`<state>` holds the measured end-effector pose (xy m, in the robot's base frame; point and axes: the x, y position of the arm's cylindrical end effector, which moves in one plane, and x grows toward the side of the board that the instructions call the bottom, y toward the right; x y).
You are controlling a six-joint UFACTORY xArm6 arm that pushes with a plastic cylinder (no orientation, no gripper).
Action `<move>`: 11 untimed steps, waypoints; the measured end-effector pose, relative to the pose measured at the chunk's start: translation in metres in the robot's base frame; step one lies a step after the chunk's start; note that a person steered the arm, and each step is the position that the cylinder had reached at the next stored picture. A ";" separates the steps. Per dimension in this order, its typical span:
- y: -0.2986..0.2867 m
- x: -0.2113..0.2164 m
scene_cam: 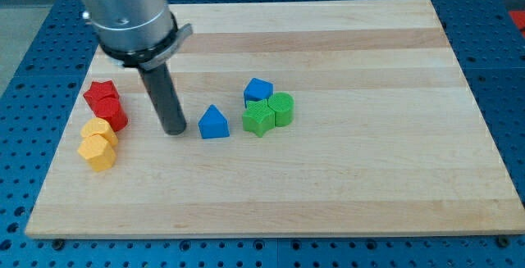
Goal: Push your arm closer to the blue triangle
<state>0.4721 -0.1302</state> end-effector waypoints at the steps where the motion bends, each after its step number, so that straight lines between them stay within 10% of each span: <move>1: 0.030 -0.009; 3: 0.059 -0.012; 7: -0.058 0.039; 11: 0.072 0.063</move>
